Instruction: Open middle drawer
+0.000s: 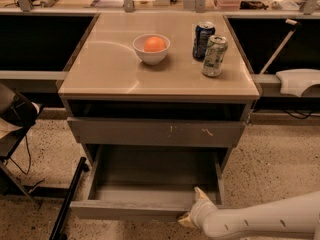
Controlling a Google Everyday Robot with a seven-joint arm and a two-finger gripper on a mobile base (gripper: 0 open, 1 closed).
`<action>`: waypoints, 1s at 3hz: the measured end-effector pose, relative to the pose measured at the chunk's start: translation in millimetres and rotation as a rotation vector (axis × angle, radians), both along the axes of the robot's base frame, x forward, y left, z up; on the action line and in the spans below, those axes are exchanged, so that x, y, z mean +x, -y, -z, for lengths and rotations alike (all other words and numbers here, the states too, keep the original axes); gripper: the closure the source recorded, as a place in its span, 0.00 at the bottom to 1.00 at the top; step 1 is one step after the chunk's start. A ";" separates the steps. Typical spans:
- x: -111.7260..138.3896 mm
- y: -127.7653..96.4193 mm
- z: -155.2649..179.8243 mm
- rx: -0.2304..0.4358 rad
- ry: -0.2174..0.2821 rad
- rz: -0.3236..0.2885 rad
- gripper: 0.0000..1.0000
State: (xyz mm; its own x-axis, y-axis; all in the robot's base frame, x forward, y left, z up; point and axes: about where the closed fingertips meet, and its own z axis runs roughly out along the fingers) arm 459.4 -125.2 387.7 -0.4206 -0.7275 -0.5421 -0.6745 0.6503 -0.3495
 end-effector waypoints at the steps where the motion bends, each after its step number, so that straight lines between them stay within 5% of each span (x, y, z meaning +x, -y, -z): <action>1: 0.0 0.0 0.0 0.000 0.000 0.000 0.35; 2: 0.0 0.0 0.0 0.000 0.000 0.000 0.11; 3: 0.0 0.0 0.0 0.000 0.000 0.000 0.00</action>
Offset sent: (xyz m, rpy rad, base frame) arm 0.0000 0.0000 0.0000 0.0000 0.0000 0.0000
